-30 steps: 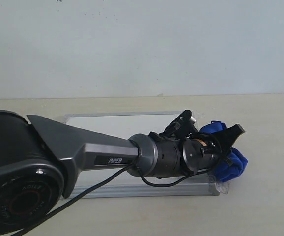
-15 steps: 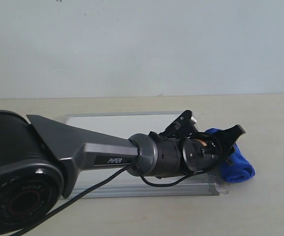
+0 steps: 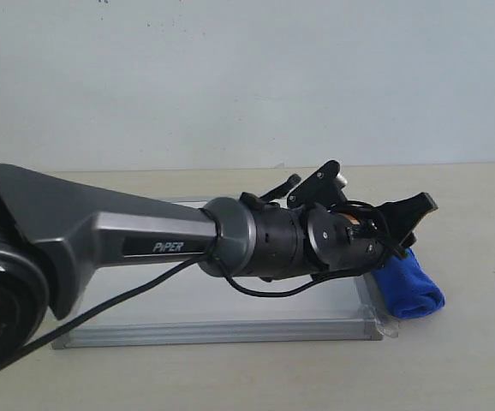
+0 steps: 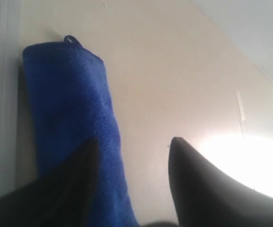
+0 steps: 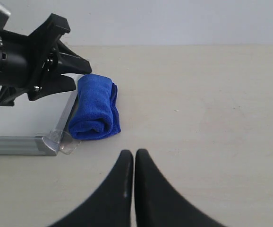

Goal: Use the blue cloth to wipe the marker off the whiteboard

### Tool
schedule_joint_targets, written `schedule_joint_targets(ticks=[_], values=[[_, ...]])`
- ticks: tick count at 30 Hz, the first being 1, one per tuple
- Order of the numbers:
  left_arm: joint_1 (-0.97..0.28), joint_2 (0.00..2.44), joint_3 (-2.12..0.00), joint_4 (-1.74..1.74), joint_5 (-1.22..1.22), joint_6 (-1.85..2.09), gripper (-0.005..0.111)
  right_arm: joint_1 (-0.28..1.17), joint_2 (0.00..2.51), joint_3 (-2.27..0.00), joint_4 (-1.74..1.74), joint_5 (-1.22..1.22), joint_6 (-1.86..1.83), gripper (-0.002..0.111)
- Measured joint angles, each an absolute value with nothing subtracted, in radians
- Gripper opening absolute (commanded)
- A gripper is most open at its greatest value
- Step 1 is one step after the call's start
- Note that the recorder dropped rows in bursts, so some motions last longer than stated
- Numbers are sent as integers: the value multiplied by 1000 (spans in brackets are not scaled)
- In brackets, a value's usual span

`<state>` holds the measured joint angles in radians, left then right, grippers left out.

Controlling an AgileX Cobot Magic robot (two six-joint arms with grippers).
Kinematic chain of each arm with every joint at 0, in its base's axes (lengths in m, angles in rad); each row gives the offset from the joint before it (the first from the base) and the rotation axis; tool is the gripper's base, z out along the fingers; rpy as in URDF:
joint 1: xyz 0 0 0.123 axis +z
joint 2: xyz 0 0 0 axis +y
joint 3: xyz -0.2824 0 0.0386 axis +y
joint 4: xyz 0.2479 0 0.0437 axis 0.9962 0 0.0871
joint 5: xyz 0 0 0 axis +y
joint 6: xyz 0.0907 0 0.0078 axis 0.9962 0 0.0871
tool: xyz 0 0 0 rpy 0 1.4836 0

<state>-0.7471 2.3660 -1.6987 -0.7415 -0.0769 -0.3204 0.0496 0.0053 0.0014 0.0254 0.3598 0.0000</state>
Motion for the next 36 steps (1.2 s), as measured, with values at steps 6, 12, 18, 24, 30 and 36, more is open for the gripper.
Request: schedule_joint_targets(ticks=[6, 12, 18, 24, 30, 36], values=[[-742, 2298, -1593, -721, -77, -293, 45, 50, 5, 1, 25, 360, 0, 1], [-742, 2205, -1474, -712, -79, -238, 45, 50, 5, 1, 25, 360, 0, 1], [-744, 2079, -1313, -711, -111, -103, 45, 50, 5, 1, 25, 360, 0, 1], [-749, 1928, -1125, -679, -187, -42, 45, 50, 5, 1, 25, 360, 0, 1], [-750, 1820, -997, -672, -211, 0, 45, 50, 5, 1, 25, 360, 0, 1], [-750, 1770, -934, -670, -195, 10, 45, 50, 5, 1, 25, 360, 0, 1]])
